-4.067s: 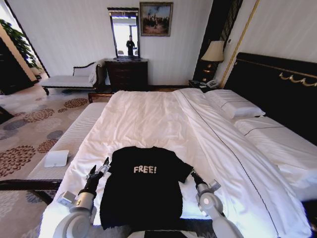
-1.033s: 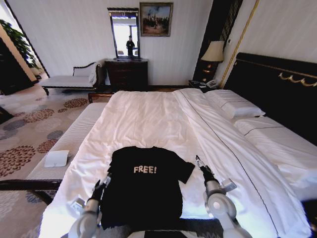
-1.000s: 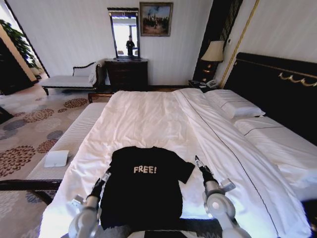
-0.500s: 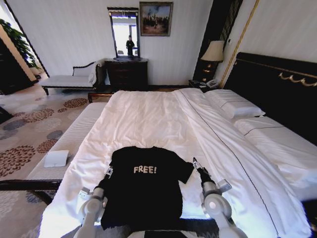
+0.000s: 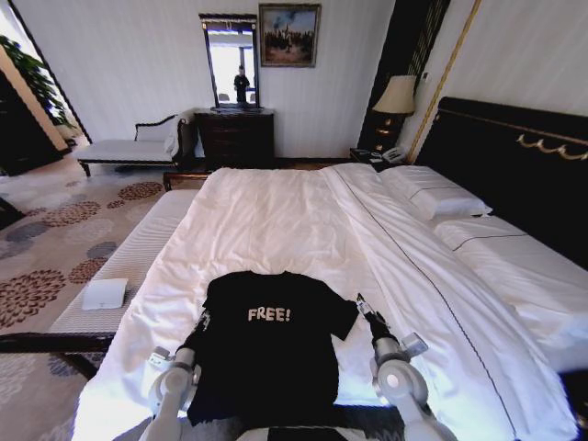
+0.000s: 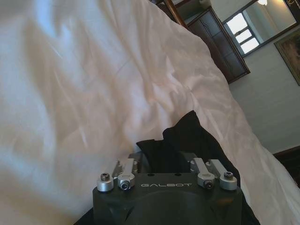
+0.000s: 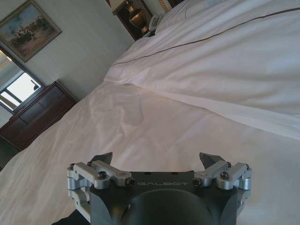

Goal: Fold the clothes on the bed.

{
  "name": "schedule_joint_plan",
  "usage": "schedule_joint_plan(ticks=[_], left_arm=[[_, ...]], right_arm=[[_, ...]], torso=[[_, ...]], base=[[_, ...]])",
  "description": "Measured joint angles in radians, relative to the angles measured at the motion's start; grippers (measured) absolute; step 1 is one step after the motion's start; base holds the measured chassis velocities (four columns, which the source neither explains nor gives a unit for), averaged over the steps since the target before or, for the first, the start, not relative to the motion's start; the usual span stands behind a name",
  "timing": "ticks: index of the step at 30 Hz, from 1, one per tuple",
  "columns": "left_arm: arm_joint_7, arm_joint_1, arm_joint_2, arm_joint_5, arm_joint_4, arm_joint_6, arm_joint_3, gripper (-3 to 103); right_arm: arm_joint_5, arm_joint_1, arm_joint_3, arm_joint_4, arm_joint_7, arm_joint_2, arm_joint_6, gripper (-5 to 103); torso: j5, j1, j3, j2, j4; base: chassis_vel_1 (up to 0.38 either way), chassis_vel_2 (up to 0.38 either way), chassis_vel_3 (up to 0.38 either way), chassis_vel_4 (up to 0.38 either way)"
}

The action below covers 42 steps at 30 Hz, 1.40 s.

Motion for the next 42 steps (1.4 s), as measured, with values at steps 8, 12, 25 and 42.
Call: schedule_joint_plan(ticks=[8, 12, 25, 42], left_arm=[[-0.008, 0.004, -0.001, 0.004, 0.002, -0.007, -0.005, 20], [-0.010, 0.005, 0.000, 0.009, 0.003, -0.010, -0.006, 4], [-0.015, -0.026, 0.033, 0.005, -0.053, -0.011, -0.048, 0], [-0.015, -0.116, 0.175, -0.015, 0.036, -0.008, -0.087, 0]], right_arm=[[-0.005, -0.006, -0.002, -0.001, 0.003, 0.006, 0.000, 100], [-0.007, -0.008, -0.002, -0.002, 0.004, 0.008, 0.000, 100], [-0.025, -0.014, -0.010, -0.011, 0.004, 0.027, 0.003, 100], [-0.029, -0.008, -0.010, -0.008, 0.010, 0.028, 0.003, 100]], torso=[[-0.0001, 0.000, 0.000, 0.000, 0.0000], [-0.0001, 0.000, 0.000, 0.000, 0.0000], [0.0000, 0.000, 0.000, 0.000, 0.0000], [-0.0001, 0.000, 0.000, 0.000, 0.0000]], base=[[0.000, 0.000, 0.000, 0.000], [0.000, 0.000, 0.000, 0.000], [0.000, 0.000, 0.000, 0.000], [0.000, 0.000, 0.000, 0.000]])
